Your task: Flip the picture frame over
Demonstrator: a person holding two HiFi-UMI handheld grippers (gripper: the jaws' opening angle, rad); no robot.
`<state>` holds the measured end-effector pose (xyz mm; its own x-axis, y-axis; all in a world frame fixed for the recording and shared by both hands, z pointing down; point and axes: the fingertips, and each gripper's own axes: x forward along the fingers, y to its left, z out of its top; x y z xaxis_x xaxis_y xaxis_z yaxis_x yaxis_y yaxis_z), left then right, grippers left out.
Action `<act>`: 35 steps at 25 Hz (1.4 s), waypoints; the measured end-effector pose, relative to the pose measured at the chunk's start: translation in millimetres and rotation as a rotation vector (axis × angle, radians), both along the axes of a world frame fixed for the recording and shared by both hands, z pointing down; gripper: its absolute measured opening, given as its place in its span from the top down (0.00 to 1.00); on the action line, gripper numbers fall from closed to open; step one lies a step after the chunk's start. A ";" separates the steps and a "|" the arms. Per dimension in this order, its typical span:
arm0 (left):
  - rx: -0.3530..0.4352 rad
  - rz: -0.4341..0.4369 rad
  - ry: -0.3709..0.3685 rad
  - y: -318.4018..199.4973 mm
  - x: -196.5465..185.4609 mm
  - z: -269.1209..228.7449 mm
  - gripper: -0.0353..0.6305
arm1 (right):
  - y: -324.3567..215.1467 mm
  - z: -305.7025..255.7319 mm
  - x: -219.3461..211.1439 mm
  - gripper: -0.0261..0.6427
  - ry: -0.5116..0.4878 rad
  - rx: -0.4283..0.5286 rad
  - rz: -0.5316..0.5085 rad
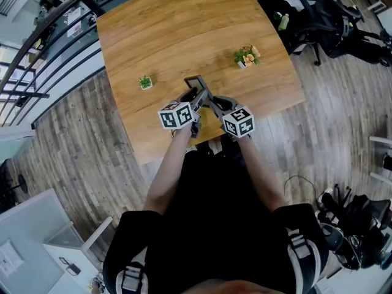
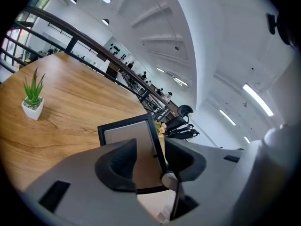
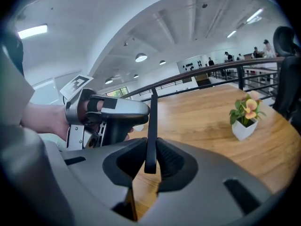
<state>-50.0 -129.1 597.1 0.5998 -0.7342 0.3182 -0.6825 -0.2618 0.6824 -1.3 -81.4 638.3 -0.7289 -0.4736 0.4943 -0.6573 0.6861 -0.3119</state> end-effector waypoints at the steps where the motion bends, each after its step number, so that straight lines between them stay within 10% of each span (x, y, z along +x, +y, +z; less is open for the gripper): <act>1: 0.001 0.002 0.011 0.2 1.4 -1.3 0.67 | 0.5 -0.1 -0.4 0.85 0.012 0.009 -0.004; 25: -0.124 -0.085 0.164 -20.0 7.2 -1.5 0.68 | -6.7 -26.7 -7.1 0.83 0.428 0.450 -0.098; 35: -0.129 -0.152 0.290 -21.6 -0.1 0.3 0.76 | -5.5 -32.6 -9.5 0.82 0.443 0.492 -0.126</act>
